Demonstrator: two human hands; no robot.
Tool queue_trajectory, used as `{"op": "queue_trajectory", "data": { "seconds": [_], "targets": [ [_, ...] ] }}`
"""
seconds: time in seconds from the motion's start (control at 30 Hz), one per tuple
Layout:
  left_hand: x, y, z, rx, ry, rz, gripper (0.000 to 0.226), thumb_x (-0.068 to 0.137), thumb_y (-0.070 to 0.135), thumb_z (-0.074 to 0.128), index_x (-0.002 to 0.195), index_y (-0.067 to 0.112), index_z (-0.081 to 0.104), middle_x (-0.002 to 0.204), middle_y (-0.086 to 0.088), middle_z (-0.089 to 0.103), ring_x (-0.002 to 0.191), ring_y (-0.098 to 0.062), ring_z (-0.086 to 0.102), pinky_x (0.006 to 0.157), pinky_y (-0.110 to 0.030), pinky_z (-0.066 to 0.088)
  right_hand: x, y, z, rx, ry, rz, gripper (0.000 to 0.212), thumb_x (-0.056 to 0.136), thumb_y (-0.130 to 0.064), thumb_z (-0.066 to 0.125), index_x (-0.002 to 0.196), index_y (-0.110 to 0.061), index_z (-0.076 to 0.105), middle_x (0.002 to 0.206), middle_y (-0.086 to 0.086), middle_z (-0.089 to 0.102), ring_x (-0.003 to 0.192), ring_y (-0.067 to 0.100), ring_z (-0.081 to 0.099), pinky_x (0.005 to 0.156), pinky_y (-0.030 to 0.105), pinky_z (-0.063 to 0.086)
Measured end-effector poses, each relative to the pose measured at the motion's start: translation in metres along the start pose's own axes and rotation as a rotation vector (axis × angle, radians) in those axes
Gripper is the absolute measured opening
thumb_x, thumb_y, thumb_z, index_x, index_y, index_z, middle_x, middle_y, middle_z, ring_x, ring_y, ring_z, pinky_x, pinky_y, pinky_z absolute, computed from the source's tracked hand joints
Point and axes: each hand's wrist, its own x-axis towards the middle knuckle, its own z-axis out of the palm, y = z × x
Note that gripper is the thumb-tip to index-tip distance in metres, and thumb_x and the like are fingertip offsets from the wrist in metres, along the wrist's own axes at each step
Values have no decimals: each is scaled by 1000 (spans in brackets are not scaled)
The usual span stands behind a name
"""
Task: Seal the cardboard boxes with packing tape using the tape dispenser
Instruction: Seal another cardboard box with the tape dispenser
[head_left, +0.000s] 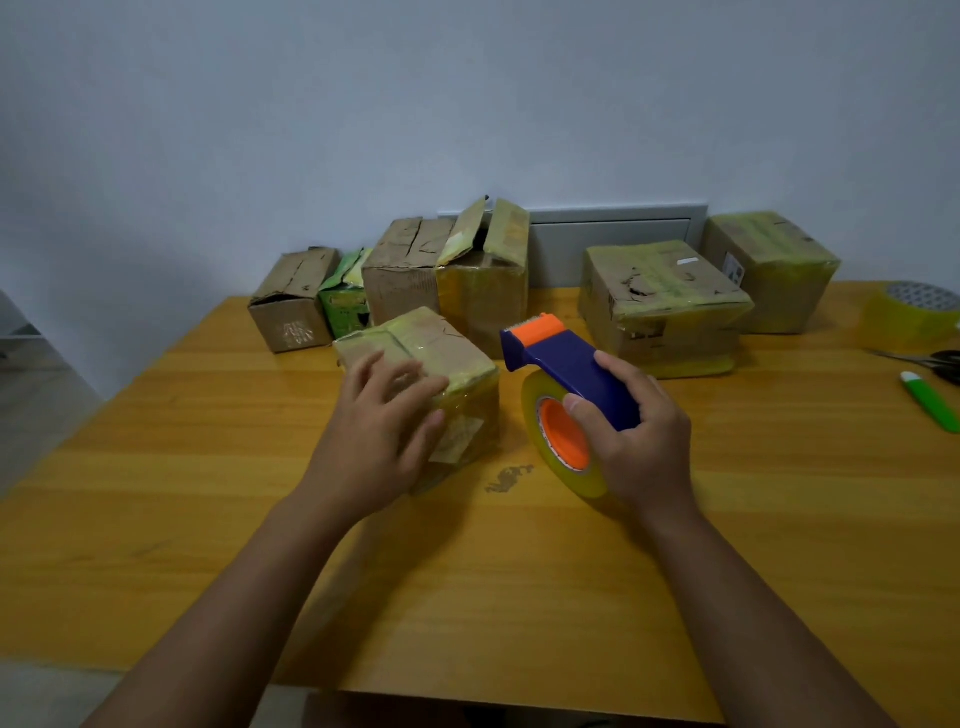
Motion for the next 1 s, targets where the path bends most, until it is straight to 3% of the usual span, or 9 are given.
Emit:
{"op": "queue_trajectory", "data": {
  "seconds": [0.1, 0.2, 0.37, 0.6, 0.67, 0.8, 0.93, 1.0],
  "targets": [
    [-4, -5, -4, 104, -11, -5, 43, 95, 42, 43, 133, 26, 58, 129, -3, 60, 122, -30, 50, 97, -39, 40, 0, 2, 1, 9, -3, 0, 60, 78, -48, 67, 132, -24, 56, 117, -7, 54, 99, 0, 56, 68, 9, 48],
    [0, 10, -6, 167, 25, -154, 42, 92, 45, 58, 126, 21, 59, 115, -3, 67, 105, -26, 58, 83, -39, 44, 0, 2, 1, 8, 0, 3, 60, 79, -48, 67, 132, -24, 56, 117, -7, 54, 99, 0, 56, 68, 9, 49],
    [-2, 21, -5, 168, 6, -212, 44, 92, 56, 45, 117, 23, 59, 123, 1, 64, 114, -23, 50, 92, -42, 37, 0, 1, 1, 2, 8, -3, 61, 78, -52, 66, 131, -26, 56, 116, -9, 54, 98, -2, 55, 68, 10, 48],
    [0, 32, -8, 287, 28, -218, 42, 91, 47, 44, 111, 20, 70, 118, -1, 69, 101, -28, 56, 80, -40, 38, 0, 1, 1, 5, 6, 1, 65, 76, -59, 62, 132, -25, 56, 116, -9, 54, 96, 1, 55, 70, 13, 48],
    [0, 39, -14, 275, -31, -240, 49, 93, 53, 40, 123, 22, 65, 129, 1, 63, 110, -27, 51, 88, -41, 36, 0, 1, 1, 1, 5, -3, 62, 78, -54, 64, 132, -25, 55, 118, -9, 54, 98, 5, 56, 70, 15, 49],
    [-6, 33, -29, 323, -250, -160, 70, 91, 66, 22, 150, 29, 32, 155, 7, 34, 129, -20, 32, 105, -41, 28, 0, 1, 1, -11, 8, -8, 61, 79, -49, 66, 133, -22, 56, 118, -8, 54, 97, -1, 54, 69, 9, 46],
    [-3, 19, -49, 162, -431, -165, 88, 74, 67, 4, 154, 34, 19, 160, 12, 19, 124, -15, 23, 108, -36, 25, 0, -1, 1, -21, 18, -12, 60, 78, -48, 66, 131, -22, 57, 115, -10, 53, 96, -8, 51, 70, 9, 44],
    [2, 13, -51, 162, -472, -136, 82, 77, 63, 7, 154, 36, 17, 160, 12, 19, 122, -16, 24, 107, -36, 26, 0, -1, 1, -19, 15, -13, 61, 78, -49, 66, 132, -21, 57, 117, -9, 53, 96, -8, 52, 69, 6, 44]
  ]
}}
